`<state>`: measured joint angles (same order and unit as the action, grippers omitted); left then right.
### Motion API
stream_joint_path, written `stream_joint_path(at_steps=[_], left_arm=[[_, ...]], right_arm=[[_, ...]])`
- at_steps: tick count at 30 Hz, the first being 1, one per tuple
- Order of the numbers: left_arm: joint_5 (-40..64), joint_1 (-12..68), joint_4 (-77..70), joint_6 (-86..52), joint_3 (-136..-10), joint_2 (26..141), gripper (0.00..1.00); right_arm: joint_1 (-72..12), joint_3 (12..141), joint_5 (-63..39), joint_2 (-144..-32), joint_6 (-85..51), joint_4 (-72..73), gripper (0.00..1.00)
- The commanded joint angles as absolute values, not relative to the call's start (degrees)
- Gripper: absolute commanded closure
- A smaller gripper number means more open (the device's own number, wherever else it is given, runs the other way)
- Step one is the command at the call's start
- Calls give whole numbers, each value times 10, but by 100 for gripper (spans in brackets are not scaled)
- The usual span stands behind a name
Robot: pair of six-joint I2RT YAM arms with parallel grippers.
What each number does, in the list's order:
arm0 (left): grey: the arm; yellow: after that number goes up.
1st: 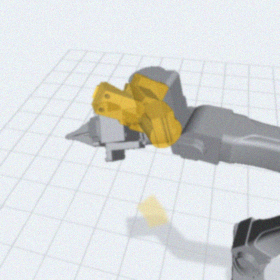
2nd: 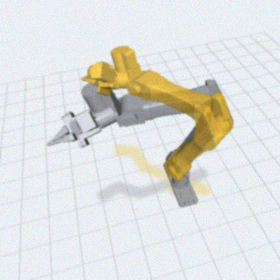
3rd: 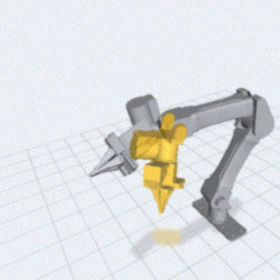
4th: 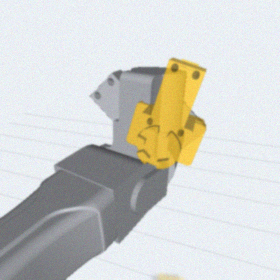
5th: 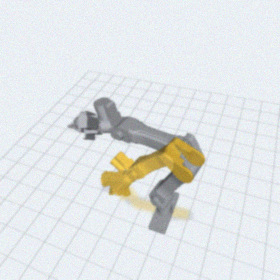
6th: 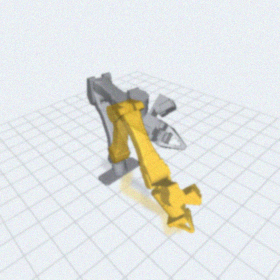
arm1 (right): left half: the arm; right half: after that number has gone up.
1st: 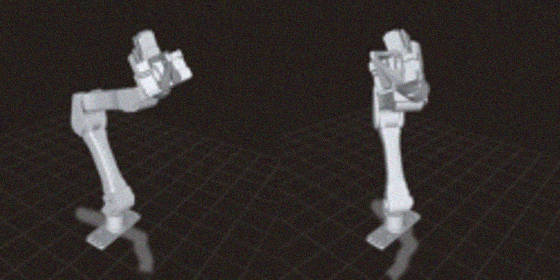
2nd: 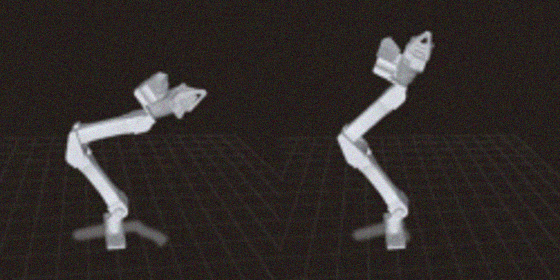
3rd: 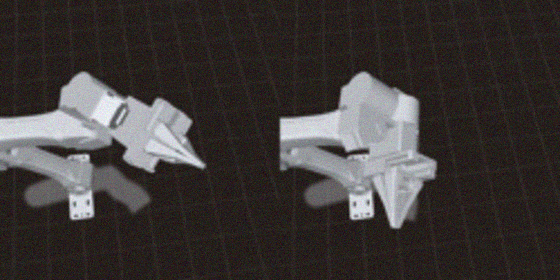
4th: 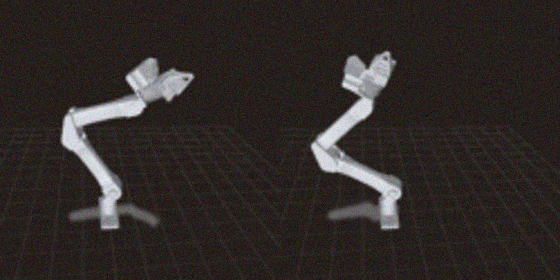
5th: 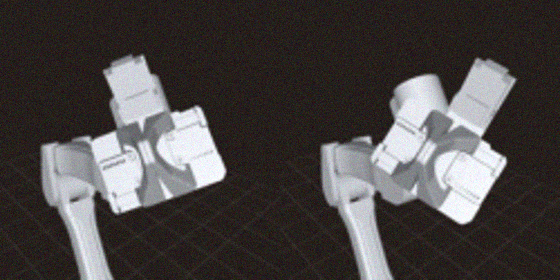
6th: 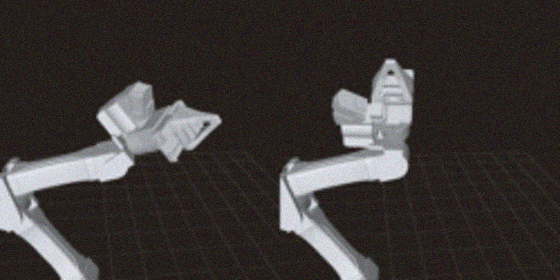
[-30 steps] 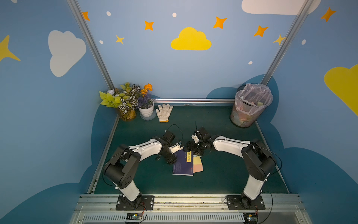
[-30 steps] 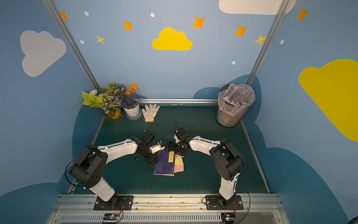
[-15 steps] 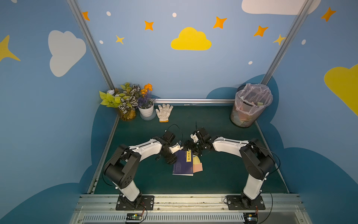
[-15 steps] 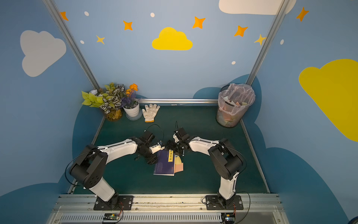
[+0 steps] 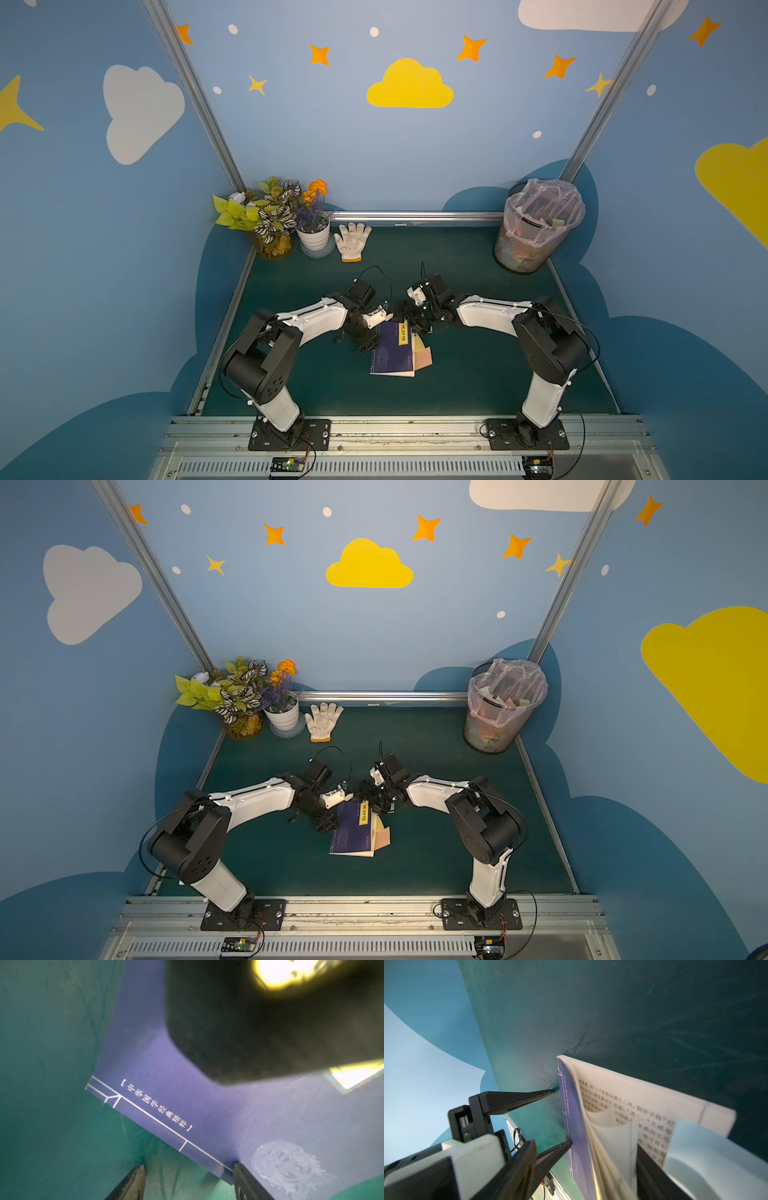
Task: Peel off the used sticky note
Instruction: Open the book at the center of the board.
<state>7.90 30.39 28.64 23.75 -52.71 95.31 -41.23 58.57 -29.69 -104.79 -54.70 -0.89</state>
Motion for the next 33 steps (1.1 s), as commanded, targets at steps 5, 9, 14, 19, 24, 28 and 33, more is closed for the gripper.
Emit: stream_joint_path(at_steps=[5,9,14,19,24,28,33], left_arm=[[70,305,293,242,-517,955,30],[74,305,294,242,-516,952,30],[76,305,296,243,-516,947,30],[76,305,298,244,-517,939,30],[86,301,315,254,-526,908,30],[102,296,341,267,-535,875,30],[119,297,390,281,-548,819,29]], right_arm=[[-404,581,-322,-1012,-545,32,39],[-402,591,-306,-1006,-519,-10,44],[-402,615,-277,-1001,-482,-75,50],[-402,624,-264,-1000,-472,-98,69],[-402,624,-261,-1006,-482,-98,89],[-403,621,-255,-1002,-490,-96,100],[-403,619,-238,-985,-504,-99,100]])
